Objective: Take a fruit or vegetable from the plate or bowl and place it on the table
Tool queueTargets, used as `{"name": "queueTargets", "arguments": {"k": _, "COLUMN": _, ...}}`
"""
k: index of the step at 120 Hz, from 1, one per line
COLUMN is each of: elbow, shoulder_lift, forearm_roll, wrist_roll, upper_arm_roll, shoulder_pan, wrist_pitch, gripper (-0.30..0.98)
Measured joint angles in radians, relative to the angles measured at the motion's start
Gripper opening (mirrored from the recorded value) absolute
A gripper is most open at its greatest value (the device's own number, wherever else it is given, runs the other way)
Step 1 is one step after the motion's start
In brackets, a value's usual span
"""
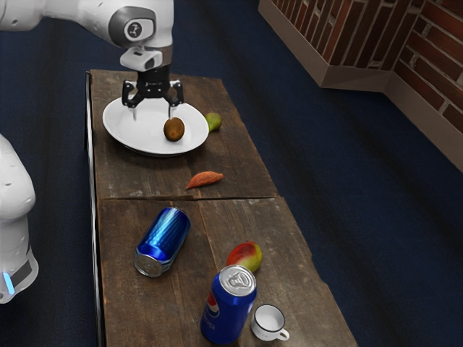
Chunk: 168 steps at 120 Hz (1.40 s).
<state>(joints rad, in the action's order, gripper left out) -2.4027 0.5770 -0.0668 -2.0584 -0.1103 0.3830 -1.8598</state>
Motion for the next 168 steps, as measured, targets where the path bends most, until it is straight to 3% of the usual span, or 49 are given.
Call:
{"name": "queueTargets", "arguments": {"k": 58, "elbow": -0.009, "shoulder_lift": 0.003, "forearm_roll": -0.009, "wrist_roll": 0.006, "upper_arm_roll": 0.01, "shoulder_pan": -0.086, "wrist_pitch": 0.047, "gripper": 0.69}}
{"name": "queueTargets", "arguments": {"k": 122, "elbow": -0.006, "shoulder_lift": 0.009, "forearm_roll": 0.06, "wrist_roll": 0.04, "upper_arm_roll": 0.013, "shoulder_pan": -0.088, "wrist_pitch": -0.008, "gripper": 0.69}}
{"name": "queueTargets", "arguments": {"k": 156, "elbow": 0.118, "shoulder_lift": -0.107, "forearm_roll": 0.062, "wrist_roll": 0.07, "upper_arm_roll": 0.047, "shoulder_pan": -0.123, "wrist_pitch": -0.045, "gripper": 0.69}}
{"name": "queueTargets", "arguments": {"k": 168, "elbow": 0.262, "shoulder_lift": -0.132, "forearm_roll": 0.066, "wrist_roll": 0.079, "upper_arm_roll": 0.044, "shoulder_pan": -0.121, "wrist_pitch": -0.01, "gripper": 0.68}}
